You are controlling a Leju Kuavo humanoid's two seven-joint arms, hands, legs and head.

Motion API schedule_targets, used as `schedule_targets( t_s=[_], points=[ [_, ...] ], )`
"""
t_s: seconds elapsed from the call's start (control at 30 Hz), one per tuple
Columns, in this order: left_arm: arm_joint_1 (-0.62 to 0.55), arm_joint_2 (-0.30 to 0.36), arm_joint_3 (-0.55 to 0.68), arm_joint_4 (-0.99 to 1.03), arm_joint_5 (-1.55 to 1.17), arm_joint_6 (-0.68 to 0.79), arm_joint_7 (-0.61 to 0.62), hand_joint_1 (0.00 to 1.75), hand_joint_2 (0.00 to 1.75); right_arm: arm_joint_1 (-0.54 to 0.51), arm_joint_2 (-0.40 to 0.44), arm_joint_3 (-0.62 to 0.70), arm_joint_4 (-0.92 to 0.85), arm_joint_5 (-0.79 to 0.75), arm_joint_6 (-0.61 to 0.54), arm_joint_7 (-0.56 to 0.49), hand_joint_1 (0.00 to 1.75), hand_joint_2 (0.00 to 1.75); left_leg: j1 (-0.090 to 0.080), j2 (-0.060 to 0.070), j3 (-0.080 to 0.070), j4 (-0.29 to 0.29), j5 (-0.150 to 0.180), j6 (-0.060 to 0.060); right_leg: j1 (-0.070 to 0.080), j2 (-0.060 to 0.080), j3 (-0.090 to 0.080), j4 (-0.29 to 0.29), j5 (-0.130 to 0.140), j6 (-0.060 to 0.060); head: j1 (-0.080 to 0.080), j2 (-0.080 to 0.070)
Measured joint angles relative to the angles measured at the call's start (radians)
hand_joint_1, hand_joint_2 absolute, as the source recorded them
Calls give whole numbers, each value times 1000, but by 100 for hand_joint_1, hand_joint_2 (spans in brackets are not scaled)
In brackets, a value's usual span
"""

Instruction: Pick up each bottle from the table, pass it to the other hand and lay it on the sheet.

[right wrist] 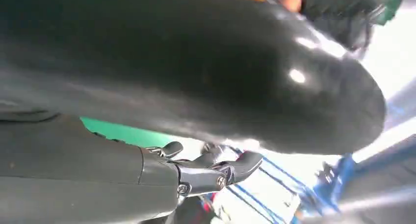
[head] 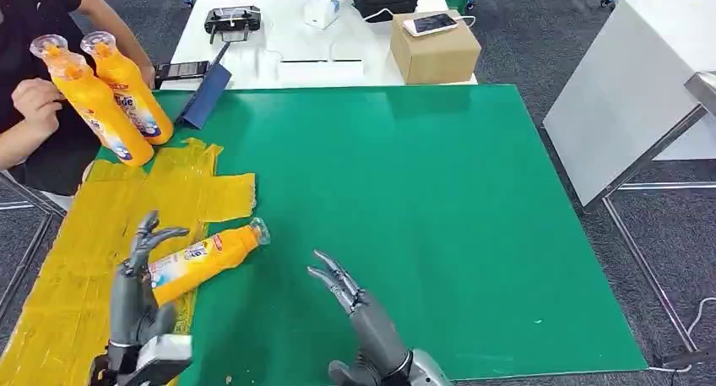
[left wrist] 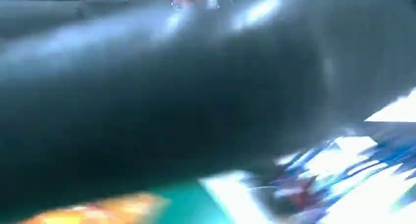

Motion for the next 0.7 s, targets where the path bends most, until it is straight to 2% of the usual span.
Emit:
schedule_targets(
  t_s=[0.07,0.2,0.33,0.4,0.57,0.7],
  points=[
    [25,-42,6,-53,1,-14,29,0,0,7,13,-4,-23,8,-3,3,0,0,0,-1,1,0,-1,0,0,0,-7,0,-2,1,0,0],
    [53,-85,26,-102,-58,-42,32,0,0,15,25,-10,-44,15,-9,0,0,0,2,-3,2,0,0,0,1,-1,-7,0,-2,2,0,0],
    [67,-108,14,-123,86,-277,15,0,0,23,34,-15,-63,-8,-10,-42,0,0,2,-3,2,0,1,0,1,-1,-5,0,-2,2,-1,0],
    [81,-125,-13,-130,142,-346,-10,0,0,25,45,-24,-71,-27,2,-58,0,0,1,-3,2,0,1,0,1,-1,2,0,-2,2,0,0],
    [88,-138,-105,-126,128,-353,-11,0,0,22,58,-37,-71,-4,-9,-55,0,0,1,-3,2,0,1,0,1,-1,5,0,-1,2,0,0],
    [88,-138,-122,-125,128,-352,-11,0,0,23,61,-43,-71,-11,-11,-57,0,0,1,-3,2,0,1,0,1,-1,4,0,-1,2,-1,0]
  ],
)
